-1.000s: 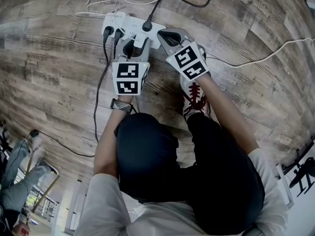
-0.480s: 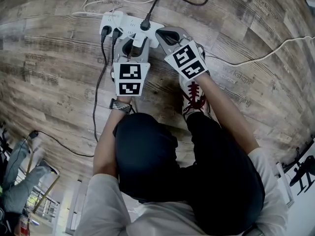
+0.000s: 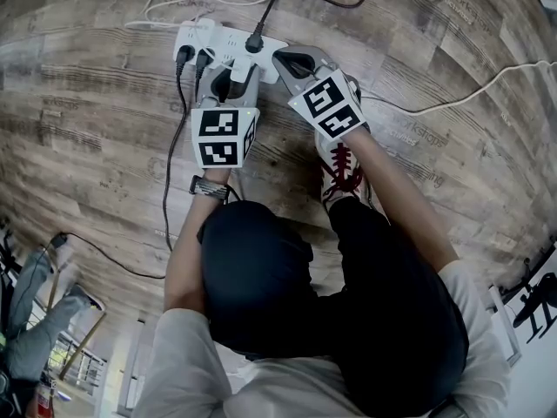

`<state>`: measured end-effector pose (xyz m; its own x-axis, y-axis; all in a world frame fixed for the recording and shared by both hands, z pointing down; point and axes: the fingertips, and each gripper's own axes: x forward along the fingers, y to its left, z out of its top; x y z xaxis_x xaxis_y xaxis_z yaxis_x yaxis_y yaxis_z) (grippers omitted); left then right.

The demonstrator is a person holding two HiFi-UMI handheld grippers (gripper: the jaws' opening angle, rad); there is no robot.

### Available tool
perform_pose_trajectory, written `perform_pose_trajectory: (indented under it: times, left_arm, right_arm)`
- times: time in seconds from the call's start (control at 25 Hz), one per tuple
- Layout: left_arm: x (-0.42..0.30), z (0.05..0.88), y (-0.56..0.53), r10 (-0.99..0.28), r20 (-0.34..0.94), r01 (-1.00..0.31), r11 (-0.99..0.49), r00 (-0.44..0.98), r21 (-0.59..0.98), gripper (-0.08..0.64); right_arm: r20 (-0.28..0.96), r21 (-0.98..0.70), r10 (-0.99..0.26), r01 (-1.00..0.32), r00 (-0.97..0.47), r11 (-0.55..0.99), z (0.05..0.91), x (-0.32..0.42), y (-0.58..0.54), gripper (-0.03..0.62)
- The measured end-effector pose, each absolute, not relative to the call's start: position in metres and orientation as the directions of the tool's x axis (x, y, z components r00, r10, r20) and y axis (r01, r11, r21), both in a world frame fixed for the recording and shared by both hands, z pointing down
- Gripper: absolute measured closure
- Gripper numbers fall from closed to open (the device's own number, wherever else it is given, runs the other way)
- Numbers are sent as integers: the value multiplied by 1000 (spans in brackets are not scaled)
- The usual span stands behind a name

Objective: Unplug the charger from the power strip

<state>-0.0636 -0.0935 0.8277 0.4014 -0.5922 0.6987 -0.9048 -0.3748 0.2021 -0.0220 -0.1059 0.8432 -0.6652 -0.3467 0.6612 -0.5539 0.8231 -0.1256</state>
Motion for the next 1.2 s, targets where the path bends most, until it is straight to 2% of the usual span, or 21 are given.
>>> perform_pose_trajectory:
  times: [0.24, 0.4, 0.68, 0.92, 1.2]
  left_arm:
    - [-61, 827, -93, -590, 721, -886, -458, 364, 73, 419]
    - [-60, 827, -93, -588, 726, -886, -459, 356, 63, 420]
    - [-66, 824, -95, -580, 712, -912, -340, 396, 230, 419]
    - [-70, 816, -96, -605, 685, -910, -330, 407, 249, 420]
    - [-73, 805, -99, -614, 592, -833, -216, 521, 509, 419]
  right_arm:
    - [668, -107, -352, -553, -655, 826, 842, -21, -107, 591]
    - [665, -111, -352, -553, -659, 826, 842, -22, -107, 591]
    - [662, -118, -349, -551, -663, 826, 842, -22, -106, 591]
    - [660, -117, -351, -552, -664, 826, 842, -23, -107, 591]
    - [662, -124, -347, -554, -664, 824, 844, -23, -105, 591]
